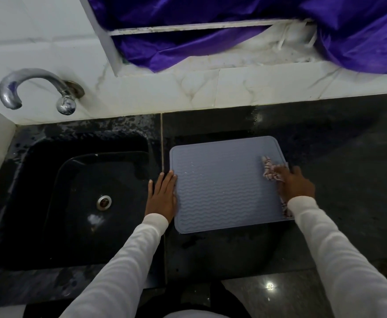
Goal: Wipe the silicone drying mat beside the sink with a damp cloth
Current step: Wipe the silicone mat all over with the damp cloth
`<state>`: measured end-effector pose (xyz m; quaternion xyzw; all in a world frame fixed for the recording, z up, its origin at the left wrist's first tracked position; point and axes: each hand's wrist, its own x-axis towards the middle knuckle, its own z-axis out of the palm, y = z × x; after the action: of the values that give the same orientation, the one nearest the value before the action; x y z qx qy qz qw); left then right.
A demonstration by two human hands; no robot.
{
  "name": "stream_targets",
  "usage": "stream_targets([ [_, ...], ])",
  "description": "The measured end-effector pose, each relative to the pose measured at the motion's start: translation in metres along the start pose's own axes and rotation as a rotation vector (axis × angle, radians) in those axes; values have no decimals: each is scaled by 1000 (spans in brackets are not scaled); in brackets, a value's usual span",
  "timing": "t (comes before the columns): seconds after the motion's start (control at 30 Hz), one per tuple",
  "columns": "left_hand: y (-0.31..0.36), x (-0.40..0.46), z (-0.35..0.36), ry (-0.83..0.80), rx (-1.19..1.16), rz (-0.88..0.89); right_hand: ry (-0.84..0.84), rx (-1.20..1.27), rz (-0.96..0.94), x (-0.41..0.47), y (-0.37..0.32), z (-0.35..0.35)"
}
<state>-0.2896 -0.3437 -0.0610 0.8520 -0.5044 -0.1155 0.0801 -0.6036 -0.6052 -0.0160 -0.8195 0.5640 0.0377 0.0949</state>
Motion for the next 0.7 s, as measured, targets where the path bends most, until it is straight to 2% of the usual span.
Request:
stream_targets([
  [0.13, 3, 0, 0, -12, -6, -21, -4, -29, 119, 17, 38, -11],
  [0.37, 8, -1, 0, -5, -36, -18, -29, 36, 146, 14, 19, -19],
  [0.5, 11, 0, -1, -36, -9, -29, 53, 145, -51, -8, -35, -30],
  [0.6, 14, 0, -6, -42, -3, -27, 86, 338, -226, -25, -97, -28],
  [0.7, 15, 2, -10, -52, -25, -43, 42, 428, -333, -38, -168, -10],
])
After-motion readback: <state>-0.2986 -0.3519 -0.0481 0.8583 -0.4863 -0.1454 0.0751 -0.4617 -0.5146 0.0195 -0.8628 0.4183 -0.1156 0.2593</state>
